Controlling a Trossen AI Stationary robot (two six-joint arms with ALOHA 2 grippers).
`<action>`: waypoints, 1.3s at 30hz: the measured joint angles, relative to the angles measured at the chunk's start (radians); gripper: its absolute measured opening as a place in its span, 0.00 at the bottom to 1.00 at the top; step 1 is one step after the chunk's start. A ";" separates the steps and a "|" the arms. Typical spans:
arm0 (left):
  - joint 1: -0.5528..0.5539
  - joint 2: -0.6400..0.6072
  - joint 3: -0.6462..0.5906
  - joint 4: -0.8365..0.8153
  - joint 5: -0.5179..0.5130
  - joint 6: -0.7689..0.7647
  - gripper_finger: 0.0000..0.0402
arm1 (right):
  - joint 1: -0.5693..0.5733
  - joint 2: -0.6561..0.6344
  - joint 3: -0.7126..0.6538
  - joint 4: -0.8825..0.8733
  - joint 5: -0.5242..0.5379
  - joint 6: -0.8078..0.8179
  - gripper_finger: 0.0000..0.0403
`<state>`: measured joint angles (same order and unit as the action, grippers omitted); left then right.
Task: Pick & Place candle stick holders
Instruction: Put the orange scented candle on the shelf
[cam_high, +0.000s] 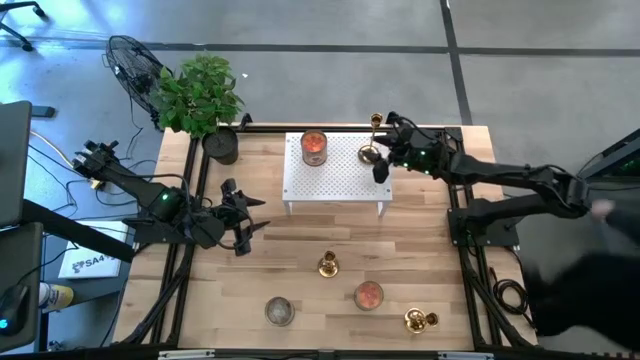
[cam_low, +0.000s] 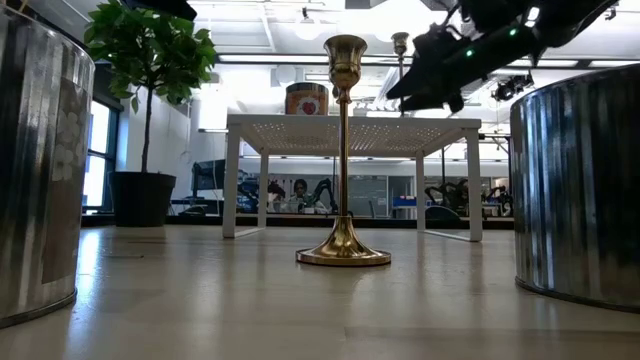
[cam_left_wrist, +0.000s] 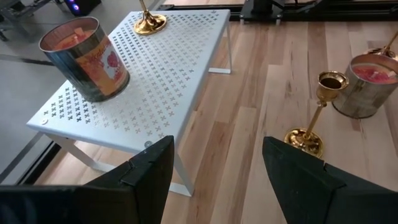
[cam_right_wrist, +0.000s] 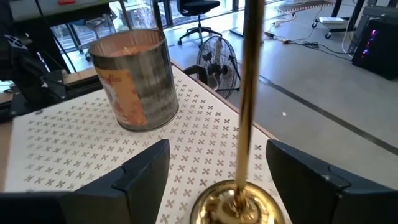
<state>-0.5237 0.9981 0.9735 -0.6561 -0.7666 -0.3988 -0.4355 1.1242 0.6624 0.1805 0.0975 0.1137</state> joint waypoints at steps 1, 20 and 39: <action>0.000 0.000 0.000 -0.001 0.000 0.000 0.59 | 0.000 -0.022 0.000 -0.023 0.000 0.000 0.65; 0.000 0.000 0.000 -0.028 0.002 -0.030 0.59 | 0.204 -0.352 0.000 -0.405 -0.047 0.070 0.65; 0.000 0.002 -0.002 -0.027 0.105 -0.054 0.59 | 0.635 -0.294 -0.005 -0.488 -0.052 0.181 0.65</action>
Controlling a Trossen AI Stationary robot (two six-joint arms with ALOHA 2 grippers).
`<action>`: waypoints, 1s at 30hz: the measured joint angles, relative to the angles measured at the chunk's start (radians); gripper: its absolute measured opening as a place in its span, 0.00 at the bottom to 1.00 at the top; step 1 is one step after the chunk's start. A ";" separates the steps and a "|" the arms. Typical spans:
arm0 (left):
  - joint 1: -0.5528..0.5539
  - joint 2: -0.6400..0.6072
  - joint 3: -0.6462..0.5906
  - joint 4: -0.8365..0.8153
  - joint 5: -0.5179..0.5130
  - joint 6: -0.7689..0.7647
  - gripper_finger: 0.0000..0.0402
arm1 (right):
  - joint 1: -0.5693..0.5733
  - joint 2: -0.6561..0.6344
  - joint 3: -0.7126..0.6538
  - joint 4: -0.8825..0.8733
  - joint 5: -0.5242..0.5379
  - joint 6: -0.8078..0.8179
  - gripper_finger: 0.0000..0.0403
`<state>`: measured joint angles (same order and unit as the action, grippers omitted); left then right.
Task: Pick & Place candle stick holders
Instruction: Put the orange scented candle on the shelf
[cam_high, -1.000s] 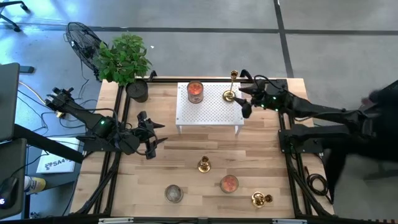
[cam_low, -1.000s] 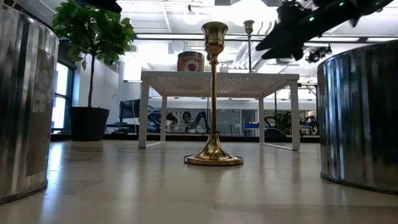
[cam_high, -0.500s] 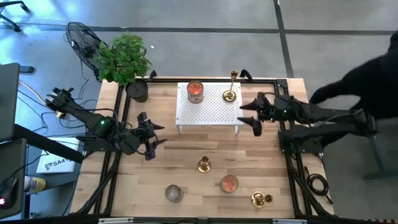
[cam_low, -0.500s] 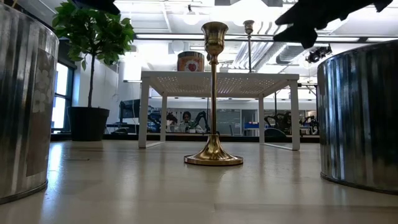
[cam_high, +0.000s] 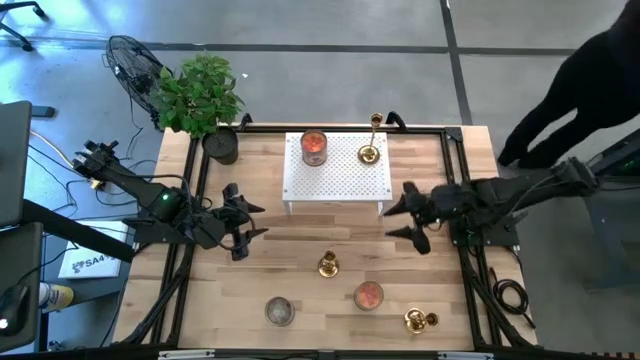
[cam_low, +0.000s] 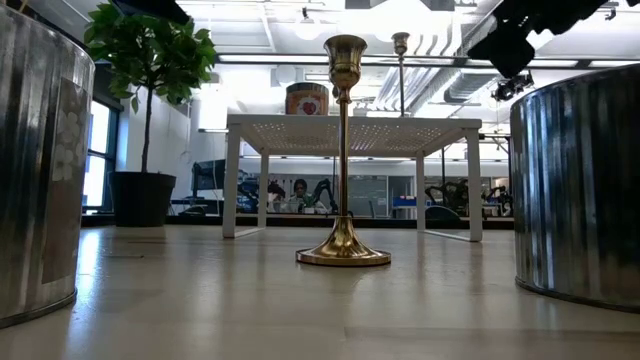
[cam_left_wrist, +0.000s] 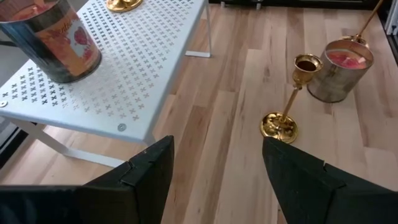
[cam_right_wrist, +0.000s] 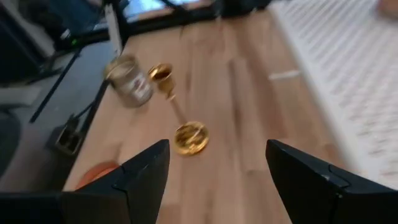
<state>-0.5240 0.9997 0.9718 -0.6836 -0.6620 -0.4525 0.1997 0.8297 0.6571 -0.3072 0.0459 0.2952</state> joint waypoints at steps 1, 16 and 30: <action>0.000 0.000 0.000 0.000 -0.001 0.001 0.59 | 0.021 0.017 0.000 0.002 0.005 0.021 0.65; 0.000 0.000 0.000 -0.023 -0.002 -0.001 0.59 | 0.286 0.293 0.028 0.128 0.087 0.308 0.65; 0.000 0.056 0.000 -0.022 -0.002 -0.016 0.59 | 0.373 0.379 0.161 0.076 0.117 0.334 0.65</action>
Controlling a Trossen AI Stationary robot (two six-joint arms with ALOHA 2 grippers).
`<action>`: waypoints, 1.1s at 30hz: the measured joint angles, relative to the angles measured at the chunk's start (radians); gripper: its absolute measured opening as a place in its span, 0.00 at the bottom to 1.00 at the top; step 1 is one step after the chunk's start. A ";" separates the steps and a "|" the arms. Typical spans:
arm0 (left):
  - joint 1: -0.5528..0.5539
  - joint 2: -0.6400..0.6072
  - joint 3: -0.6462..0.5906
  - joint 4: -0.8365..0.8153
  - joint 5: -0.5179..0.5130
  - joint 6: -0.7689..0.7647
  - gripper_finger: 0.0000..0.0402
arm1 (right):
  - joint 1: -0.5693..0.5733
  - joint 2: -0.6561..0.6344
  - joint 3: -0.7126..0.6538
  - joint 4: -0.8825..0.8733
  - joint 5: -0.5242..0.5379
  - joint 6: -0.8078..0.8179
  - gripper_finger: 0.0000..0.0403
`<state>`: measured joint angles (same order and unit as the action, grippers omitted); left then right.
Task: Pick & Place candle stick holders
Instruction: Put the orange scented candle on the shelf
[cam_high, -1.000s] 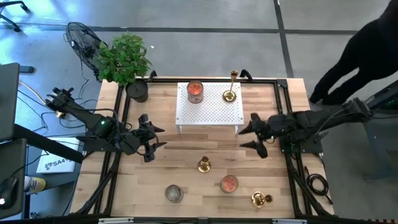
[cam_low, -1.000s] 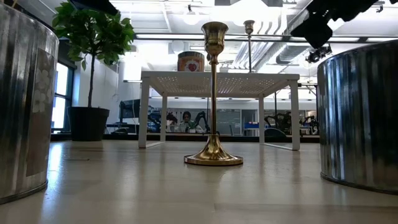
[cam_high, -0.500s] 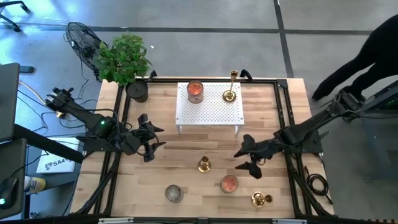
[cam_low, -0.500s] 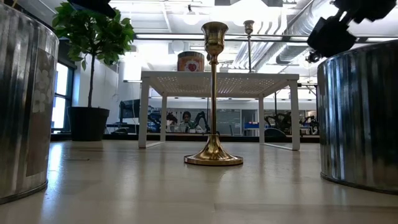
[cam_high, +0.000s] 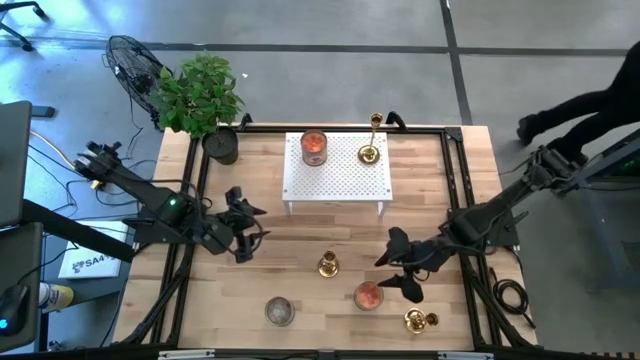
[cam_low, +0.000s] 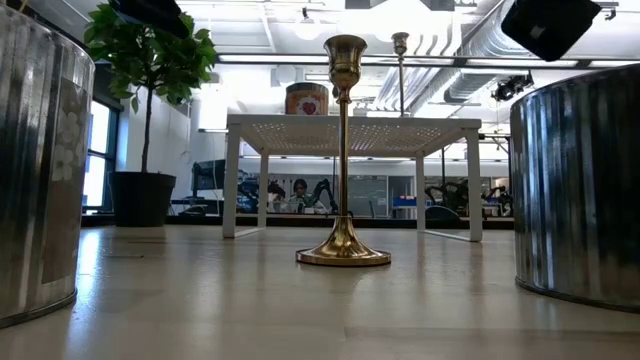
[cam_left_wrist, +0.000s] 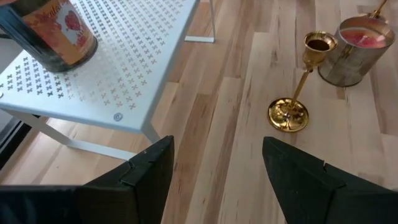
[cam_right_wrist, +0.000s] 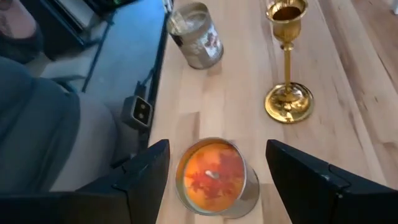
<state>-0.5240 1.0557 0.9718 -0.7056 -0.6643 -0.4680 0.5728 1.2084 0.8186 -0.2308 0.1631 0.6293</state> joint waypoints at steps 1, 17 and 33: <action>0.000 0.007 0.000 0.000 0.000 -0.003 0.59 | 0.000 0.010 0.012 -0.023 0.001 0.002 0.65; 0.000 0.028 0.000 0.008 0.000 -0.010 0.59 | -0.003 0.252 0.218 -0.281 -0.066 0.116 0.65; 0.000 0.028 0.000 0.008 0.003 -0.011 0.59 | -0.053 0.380 0.284 -0.375 -0.145 0.104 0.65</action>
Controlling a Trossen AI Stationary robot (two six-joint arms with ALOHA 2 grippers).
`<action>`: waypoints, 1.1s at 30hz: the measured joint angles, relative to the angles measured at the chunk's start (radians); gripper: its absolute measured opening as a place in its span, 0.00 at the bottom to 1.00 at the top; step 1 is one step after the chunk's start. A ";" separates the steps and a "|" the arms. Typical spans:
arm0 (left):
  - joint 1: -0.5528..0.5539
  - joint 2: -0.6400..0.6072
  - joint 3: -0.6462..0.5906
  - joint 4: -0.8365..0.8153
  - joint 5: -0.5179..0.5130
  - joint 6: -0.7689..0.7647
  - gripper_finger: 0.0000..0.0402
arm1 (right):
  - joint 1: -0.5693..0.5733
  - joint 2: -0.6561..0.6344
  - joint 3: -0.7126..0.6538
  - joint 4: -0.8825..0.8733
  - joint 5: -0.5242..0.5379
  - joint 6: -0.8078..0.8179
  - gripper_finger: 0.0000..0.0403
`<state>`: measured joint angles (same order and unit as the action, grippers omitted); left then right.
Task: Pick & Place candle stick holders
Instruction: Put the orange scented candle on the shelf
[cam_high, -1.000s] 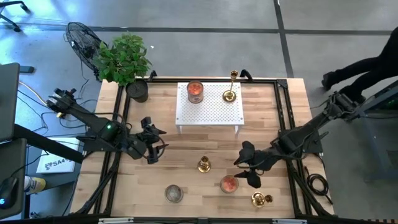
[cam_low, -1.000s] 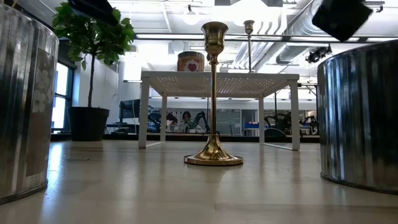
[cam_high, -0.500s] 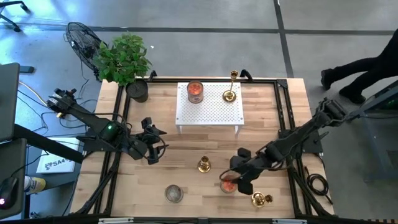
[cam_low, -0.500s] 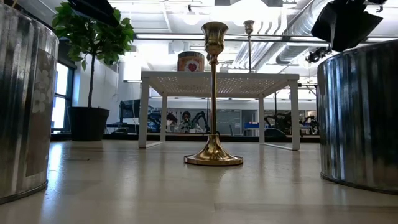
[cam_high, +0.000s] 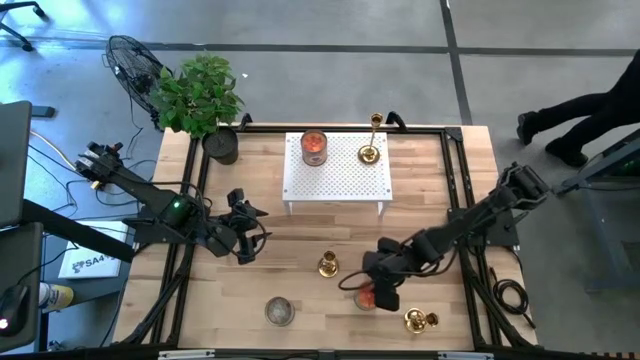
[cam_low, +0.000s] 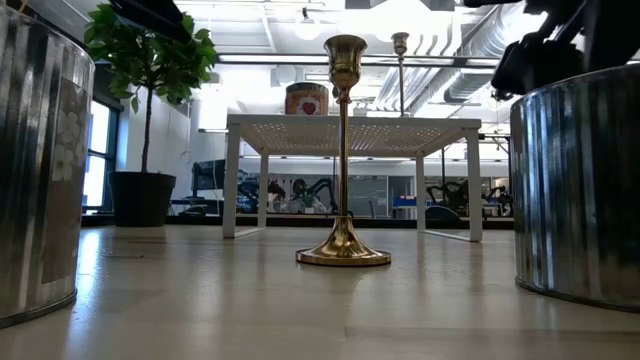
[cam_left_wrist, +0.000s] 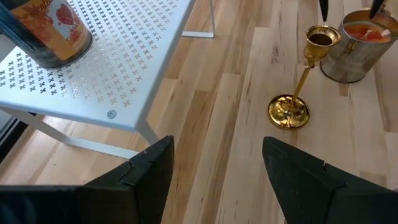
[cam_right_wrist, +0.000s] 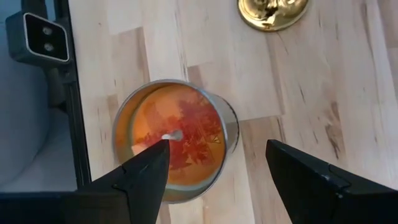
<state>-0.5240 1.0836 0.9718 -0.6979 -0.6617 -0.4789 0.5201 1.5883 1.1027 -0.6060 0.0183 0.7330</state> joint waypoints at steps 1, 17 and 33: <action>0.000 0.000 0.000 0.000 0.000 0.000 0.59 | -0.005 0.000 0.000 0.000 0.000 0.000 0.65; 0.000 0.000 0.000 -0.007 0.000 0.001 0.59 | -0.023 0.000 0.000 0.000 -0.008 -0.008 0.52; 0.000 0.000 0.000 -0.008 0.001 0.001 0.59 | -0.022 0.021 0.000 0.005 -0.003 -0.002 0.51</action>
<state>-0.5240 1.0836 0.9718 -0.7055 -0.6610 -0.4777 0.4979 1.6094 1.1027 -0.6006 0.0149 0.7315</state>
